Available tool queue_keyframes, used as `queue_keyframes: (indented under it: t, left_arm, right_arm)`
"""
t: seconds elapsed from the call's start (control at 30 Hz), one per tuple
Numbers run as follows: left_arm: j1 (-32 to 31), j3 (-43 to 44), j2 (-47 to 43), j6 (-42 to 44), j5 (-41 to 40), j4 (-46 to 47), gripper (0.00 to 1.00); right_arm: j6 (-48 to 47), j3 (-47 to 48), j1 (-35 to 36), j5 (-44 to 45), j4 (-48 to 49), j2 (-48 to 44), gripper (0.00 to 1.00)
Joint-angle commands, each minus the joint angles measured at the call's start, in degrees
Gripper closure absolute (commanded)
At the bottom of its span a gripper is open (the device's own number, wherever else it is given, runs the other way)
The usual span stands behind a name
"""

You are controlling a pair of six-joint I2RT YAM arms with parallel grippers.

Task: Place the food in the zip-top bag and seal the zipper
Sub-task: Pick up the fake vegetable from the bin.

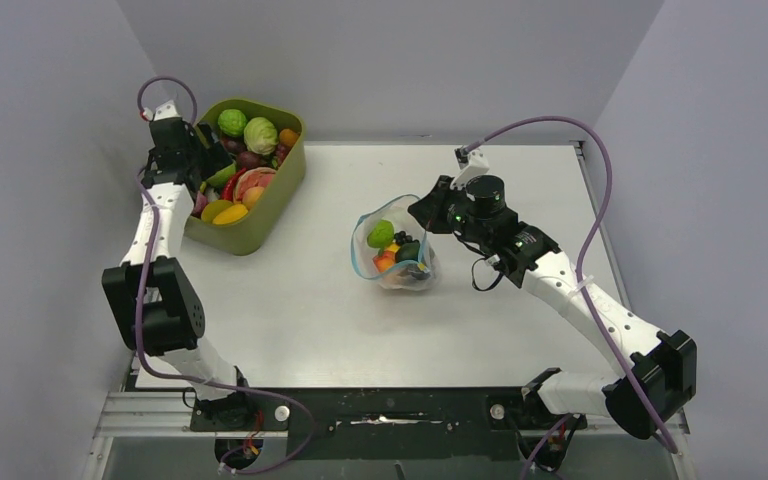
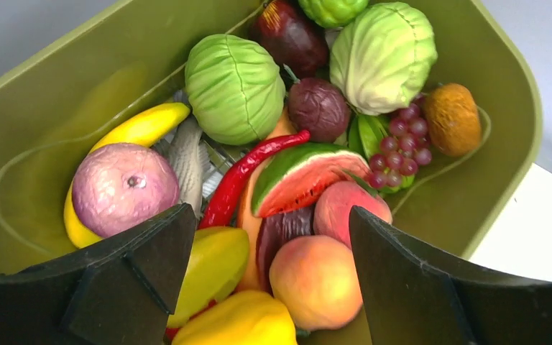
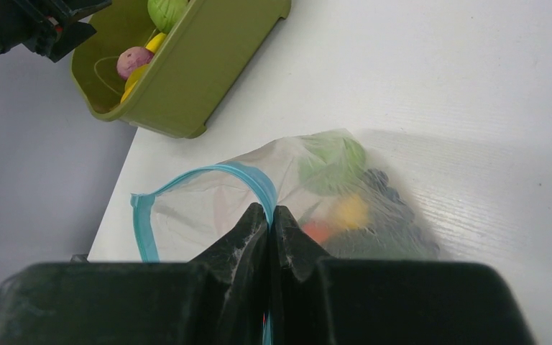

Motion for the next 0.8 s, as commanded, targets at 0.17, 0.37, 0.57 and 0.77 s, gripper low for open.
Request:
queue_keyframes:
  t: [0.17, 0.37, 0.57, 0.77]
  left_arm:
    - [1.96, 11.24, 11.16, -1.03, -1.22, 4.55, 0.21]
    - [3.09, 16.37, 17.33, 0.38, -1.83, 3.48, 0.2]
    - [3.23, 20.89, 21.48, 0.58, -2.67, 2.63, 0.19]
    - [3.2, 22.38, 23.85, 0.52, -4.16, 2.41, 0.19]
  right_arm:
    - [-0.79, 1.38, -0.58, 0.95, 3.78, -1.29, 1.0]
    - [-0.85, 1.25, -0.75, 1.8, 4.18, -0.92, 1.0]
    - [-1.83, 2.34, -1.37, 1.97, 4.38, 0.17, 1.0]
    - [-2.1, 3.11, -2.04, 1.16, 4.97, 1.26, 1.0]
